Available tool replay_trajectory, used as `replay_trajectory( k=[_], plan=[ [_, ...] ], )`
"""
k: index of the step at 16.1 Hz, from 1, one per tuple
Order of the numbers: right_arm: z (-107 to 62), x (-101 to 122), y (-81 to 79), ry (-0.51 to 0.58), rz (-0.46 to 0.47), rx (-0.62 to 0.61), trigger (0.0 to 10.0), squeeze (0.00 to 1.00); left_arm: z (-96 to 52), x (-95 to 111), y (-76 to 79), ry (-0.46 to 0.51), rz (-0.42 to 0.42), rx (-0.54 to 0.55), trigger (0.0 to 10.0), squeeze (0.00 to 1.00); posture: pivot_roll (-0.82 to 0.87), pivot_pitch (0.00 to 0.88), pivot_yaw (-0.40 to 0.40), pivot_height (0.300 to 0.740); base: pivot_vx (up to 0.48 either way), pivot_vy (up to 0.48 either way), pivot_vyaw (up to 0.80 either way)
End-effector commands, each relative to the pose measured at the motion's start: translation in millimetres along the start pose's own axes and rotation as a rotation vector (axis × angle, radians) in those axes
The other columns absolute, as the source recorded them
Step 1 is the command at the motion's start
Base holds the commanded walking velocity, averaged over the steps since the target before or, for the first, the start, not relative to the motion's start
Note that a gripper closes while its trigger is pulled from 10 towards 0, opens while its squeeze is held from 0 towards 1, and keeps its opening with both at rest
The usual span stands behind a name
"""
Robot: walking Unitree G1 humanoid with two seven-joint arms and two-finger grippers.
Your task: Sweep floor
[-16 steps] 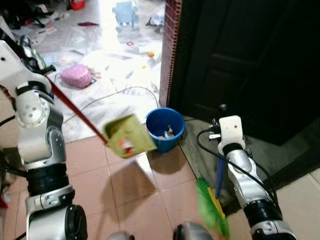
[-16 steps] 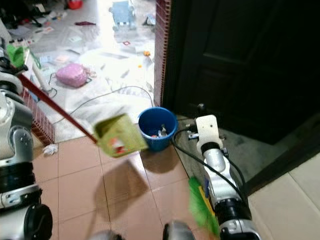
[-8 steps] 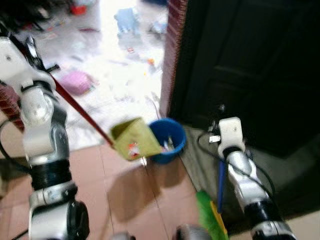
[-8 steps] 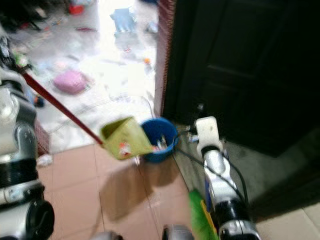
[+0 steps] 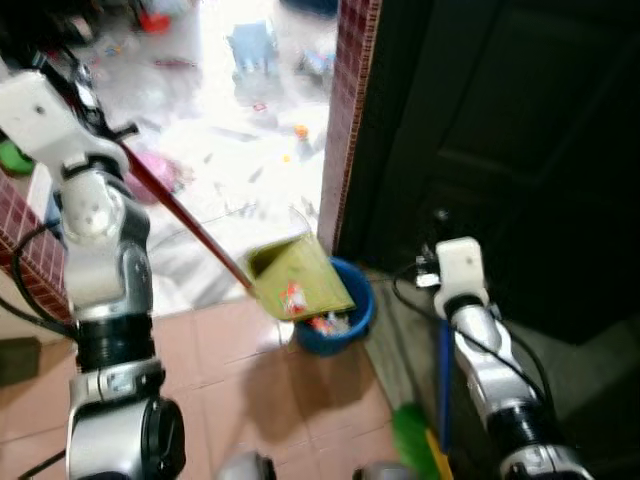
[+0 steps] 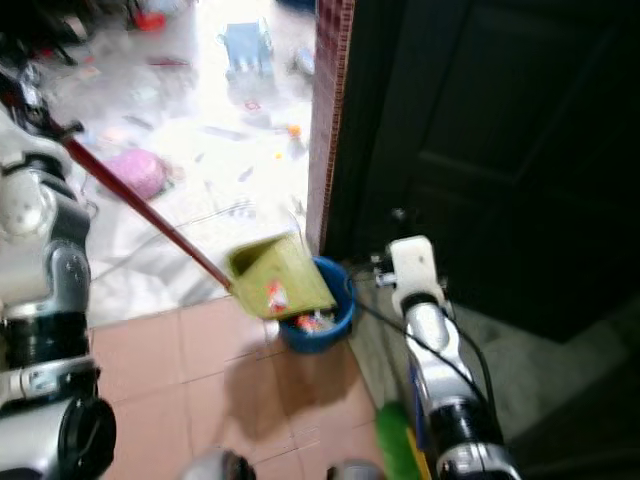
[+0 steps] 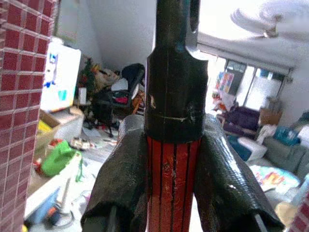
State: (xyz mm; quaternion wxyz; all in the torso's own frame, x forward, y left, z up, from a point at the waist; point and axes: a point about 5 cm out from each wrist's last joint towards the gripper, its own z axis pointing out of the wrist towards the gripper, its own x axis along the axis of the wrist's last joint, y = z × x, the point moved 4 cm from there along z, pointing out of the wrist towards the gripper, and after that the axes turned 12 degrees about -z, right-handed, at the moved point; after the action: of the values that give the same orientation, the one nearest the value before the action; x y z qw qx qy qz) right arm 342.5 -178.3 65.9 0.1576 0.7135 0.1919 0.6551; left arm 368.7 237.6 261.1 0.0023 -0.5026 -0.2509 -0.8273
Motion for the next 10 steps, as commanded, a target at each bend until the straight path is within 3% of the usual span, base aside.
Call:
replay_trajectory(
  k=[1,8,10],
  plan=[
    [3.7,12.0,12.6,0.049,-0.043,-0.025,10.0,0.0,-0.7,8.3,19.1,0.057,0.008,-0.081,10.0,0.0,-0.07,0.0,0.007,0.74,0.0,0.0,0.0],
    [8.4,19.3,13.0,0.069,-0.035,-0.039,10.0,0.0,-15.8,-21.7,63.6,0.034,0.042,-0.238,10.0,0.0,-0.08,0.003,0.024,0.74,0.0,0.0,0.0],
    [8.5,19.3,12.4,0.068,-0.031,-0.043,10.0,0.0,-25.4,-35.8,86.7,0.015,0.079,-0.358,10.0,0.0,-0.09,0.005,0.028,0.74,0.0,0.0,0.0]
  ],
)
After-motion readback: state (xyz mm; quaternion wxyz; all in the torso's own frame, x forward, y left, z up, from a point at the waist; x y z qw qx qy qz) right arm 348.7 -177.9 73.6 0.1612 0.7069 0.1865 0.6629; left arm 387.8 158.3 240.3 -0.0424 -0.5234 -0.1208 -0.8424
